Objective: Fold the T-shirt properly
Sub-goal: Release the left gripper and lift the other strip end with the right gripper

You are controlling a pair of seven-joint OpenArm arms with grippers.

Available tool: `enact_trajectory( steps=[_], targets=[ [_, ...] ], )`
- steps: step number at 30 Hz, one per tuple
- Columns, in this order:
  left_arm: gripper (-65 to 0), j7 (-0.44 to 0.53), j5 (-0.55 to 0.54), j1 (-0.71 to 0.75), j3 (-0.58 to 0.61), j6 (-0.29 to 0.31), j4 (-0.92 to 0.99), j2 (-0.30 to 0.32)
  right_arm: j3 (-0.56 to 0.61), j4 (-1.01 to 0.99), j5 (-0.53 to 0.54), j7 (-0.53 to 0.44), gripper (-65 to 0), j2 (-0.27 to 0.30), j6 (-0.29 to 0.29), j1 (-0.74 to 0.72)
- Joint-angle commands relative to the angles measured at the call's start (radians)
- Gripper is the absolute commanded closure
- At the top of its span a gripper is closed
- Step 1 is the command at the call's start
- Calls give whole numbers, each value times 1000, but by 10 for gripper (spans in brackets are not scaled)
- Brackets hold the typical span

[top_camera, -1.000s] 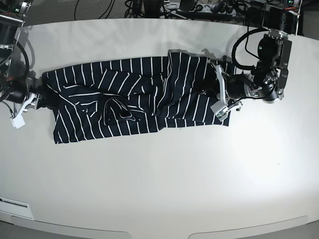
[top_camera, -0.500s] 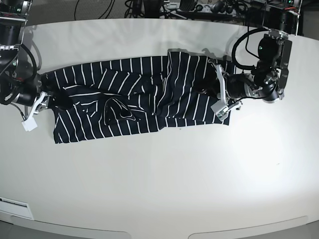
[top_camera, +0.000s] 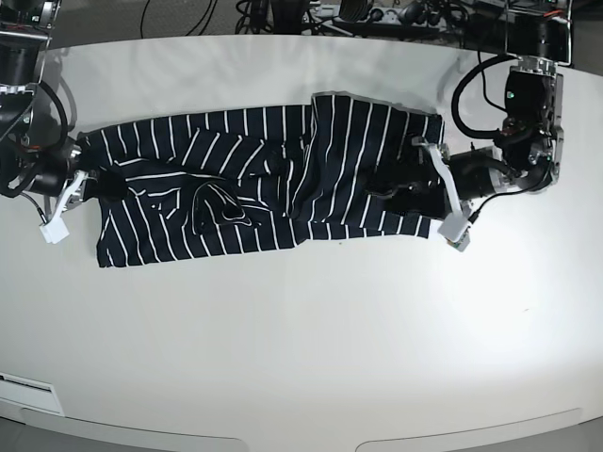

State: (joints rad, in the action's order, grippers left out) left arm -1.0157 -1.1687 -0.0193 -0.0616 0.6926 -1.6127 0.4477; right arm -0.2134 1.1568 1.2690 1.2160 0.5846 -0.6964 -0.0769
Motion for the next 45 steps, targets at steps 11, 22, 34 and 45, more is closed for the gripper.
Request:
enact_trajectory(
  steps=[11,22,34,45],
  targets=[
    [-351,-41,-37,37,-174,6,-12,11,-57,172,-420,-183,0,86,113,-100],
    [-351,-38,-34,128,-174,6,-12,-52,-57,601,-580,-187,0,80,306,-98],
    [-351,-13,-7,124,-104,6,-12,-68,-57,866,-106,-75,0,-23,141,30],
    [-351,-1,8,124,-64,6,-12,-68,-55,883,215,110,0,-215,24,86]
  ],
)
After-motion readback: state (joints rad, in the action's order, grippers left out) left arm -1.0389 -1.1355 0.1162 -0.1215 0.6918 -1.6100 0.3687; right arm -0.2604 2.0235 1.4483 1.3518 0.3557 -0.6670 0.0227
